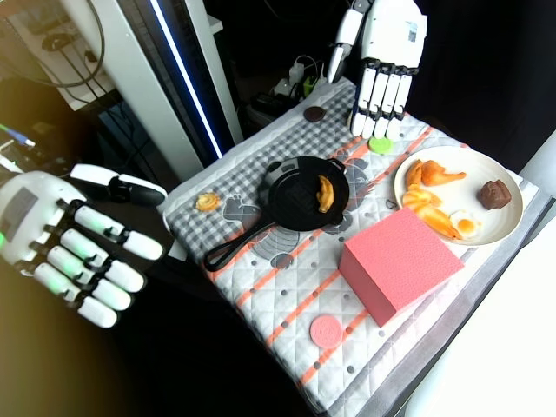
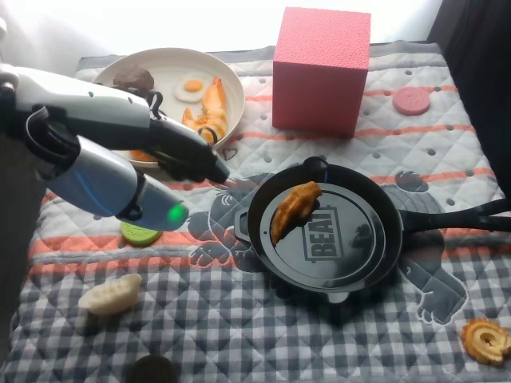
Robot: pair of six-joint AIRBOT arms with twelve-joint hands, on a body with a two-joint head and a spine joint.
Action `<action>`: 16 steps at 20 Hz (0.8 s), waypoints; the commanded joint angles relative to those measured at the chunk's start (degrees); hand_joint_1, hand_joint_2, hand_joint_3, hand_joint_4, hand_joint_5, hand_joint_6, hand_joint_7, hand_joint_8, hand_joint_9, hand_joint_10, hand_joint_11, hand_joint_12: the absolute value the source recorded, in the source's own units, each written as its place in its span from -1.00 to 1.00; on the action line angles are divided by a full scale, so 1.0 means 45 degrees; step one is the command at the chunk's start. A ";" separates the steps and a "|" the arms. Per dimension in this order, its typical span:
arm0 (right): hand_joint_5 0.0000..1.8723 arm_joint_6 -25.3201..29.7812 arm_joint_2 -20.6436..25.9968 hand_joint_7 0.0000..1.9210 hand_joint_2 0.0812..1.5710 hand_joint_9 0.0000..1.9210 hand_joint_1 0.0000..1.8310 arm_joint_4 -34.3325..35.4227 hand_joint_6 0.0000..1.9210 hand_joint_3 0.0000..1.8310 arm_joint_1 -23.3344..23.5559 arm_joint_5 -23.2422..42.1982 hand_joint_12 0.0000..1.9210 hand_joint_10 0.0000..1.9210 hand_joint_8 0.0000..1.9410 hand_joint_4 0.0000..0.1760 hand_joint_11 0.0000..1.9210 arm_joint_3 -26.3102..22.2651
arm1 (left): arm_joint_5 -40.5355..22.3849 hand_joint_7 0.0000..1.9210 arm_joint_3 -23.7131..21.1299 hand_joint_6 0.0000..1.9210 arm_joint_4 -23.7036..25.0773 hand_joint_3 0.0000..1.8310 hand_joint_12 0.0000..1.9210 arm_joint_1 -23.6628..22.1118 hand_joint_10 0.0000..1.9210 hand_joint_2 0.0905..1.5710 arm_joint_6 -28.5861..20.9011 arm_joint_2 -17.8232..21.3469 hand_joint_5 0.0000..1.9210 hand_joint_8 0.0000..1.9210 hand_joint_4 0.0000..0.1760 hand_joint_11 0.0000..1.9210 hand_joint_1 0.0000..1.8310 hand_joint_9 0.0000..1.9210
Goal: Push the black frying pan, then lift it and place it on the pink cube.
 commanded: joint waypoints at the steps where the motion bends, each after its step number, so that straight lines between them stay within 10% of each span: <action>1: -1.00 0.0016 0.0020 -1.00 0.56 -1.00 -0.41 0.0114 -1.00 -0.99 0.0155 0.1610 -1.00 -1.00 -1.00 -1.00 -1.00 0.0073 | -0.0455 -0.52 -0.0039 -0.95 -0.0426 -0.99 0.44 -0.0249 -0.71 0.66 -0.0013 0.0122 -0.60 -0.98 -0.64 -1.00 -0.57 -0.61; 3: -1.00 -0.0035 -0.0065 -1.00 0.59 -1.00 -0.45 -0.0006 -1.00 -0.98 0.0288 0.1596 -1.00 -1.00 -1.00 -1.00 -1.00 0.0083 | -0.0342 -0.54 -0.0068 -0.99 -0.0167 -1.00 0.35 -0.0283 -0.87 0.64 -0.0021 0.0106 -0.55 -1.00 -0.44 -1.00 -0.54 -0.60; 9: -1.00 -0.0065 -0.0325 -1.00 0.64 -1.00 -0.45 -0.0020 -1.00 -0.98 0.0425 0.1590 -1.00 -1.00 -1.00 -1.00 -1.00 0.0128 | -0.0423 -0.54 -0.0022 -0.99 0.0566 -1.00 0.33 0.0167 -0.94 0.63 -0.0052 -0.0287 -0.52 -0.99 -0.80 -1.00 -0.55 -0.56; 11: -1.00 -0.0065 -0.0395 -1.00 0.67 -1.00 -0.47 -0.0018 -1.00 -0.98 0.0465 0.1585 -1.00 -1.00 -1.00 -1.00 -1.00 0.0143 | -0.0536 -0.63 0.0029 -0.99 0.0884 -1.00 -0.18 0.0419 -0.99 0.62 -0.0192 -0.0438 -0.52 -1.00 -0.30 -1.00 -0.58 -0.76; 13: -1.00 -0.0065 -0.0412 -1.00 0.67 -1.00 -0.50 -0.0012 -1.00 -0.99 0.0465 0.1588 -1.00 -1.00 -1.00 -1.00 -1.00 0.0135 | -0.0610 -0.60 0.0112 -0.96 0.1201 -1.00 -0.47 0.0689 -0.98 0.65 -0.0385 -0.0597 -0.45 -0.99 -0.49 -1.00 -0.58 -0.74; 16: -1.00 -0.0065 -0.0415 -1.00 0.67 -1.00 -0.54 -0.0006 -1.00 -0.99 0.0465 0.1590 -1.00 -1.00 -1.00 -1.00 -1.00 0.0125 | -0.0703 -0.53 0.0212 -0.11 0.1389 -1.00 -0.37 0.0909 -0.99 0.64 -0.0460 -0.0807 -0.74 -0.99 -0.17 -1.00 -0.53 -0.68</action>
